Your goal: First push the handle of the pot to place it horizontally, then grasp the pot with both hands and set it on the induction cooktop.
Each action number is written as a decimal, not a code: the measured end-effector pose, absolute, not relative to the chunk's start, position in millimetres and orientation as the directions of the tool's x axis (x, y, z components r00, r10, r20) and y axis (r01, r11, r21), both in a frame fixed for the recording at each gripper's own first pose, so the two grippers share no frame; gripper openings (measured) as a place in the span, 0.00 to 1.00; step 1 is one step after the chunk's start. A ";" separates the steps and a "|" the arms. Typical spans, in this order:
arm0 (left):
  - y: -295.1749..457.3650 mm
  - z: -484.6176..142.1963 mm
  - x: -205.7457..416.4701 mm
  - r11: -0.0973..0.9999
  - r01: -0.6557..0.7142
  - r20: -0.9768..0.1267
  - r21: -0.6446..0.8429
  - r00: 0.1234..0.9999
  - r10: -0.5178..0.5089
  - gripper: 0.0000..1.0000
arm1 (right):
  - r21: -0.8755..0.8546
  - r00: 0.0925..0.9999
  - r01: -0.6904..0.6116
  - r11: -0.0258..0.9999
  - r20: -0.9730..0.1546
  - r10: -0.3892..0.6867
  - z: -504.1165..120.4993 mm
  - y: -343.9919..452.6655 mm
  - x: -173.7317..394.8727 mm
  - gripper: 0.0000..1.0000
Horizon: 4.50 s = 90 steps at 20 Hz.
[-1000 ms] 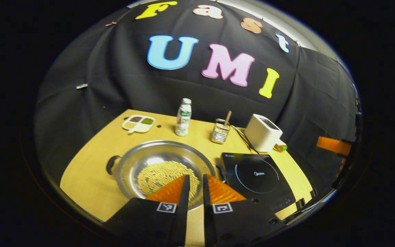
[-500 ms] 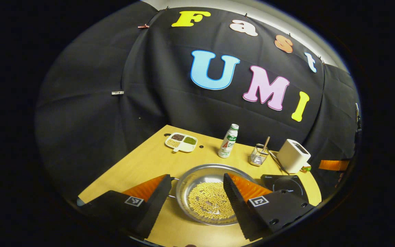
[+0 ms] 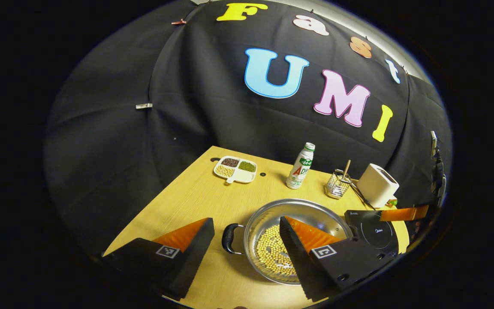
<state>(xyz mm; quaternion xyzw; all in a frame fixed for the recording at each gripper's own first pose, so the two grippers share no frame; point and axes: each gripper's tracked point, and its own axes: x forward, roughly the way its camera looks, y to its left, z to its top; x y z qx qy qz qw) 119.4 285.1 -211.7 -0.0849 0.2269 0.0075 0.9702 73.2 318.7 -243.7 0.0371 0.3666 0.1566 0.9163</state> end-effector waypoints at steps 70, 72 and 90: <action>135.3 -264.9 134.7 0.969 0.145 -0.688 -0.200 0.683 -0.244 0.61 | 0.072 0.648 -0.089 0.993 -0.753 0.113 -257.5 194.6 60.7 0.58; 112.5 -262.5 136.7 0.967 0.159 -0.690 -0.200 0.678 -0.254 0.61 | 0.075 0.654 -0.074 0.994 -0.749 0.105 -252.8 172.7 62.7 0.58; -51.4 -286.4 168.1 0.958 0.218 -0.716 -0.185 0.638 -0.284 0.61 | 0.098 0.643 0.013 0.995 -0.763 0.067 -262.2 14.3 94.6 0.53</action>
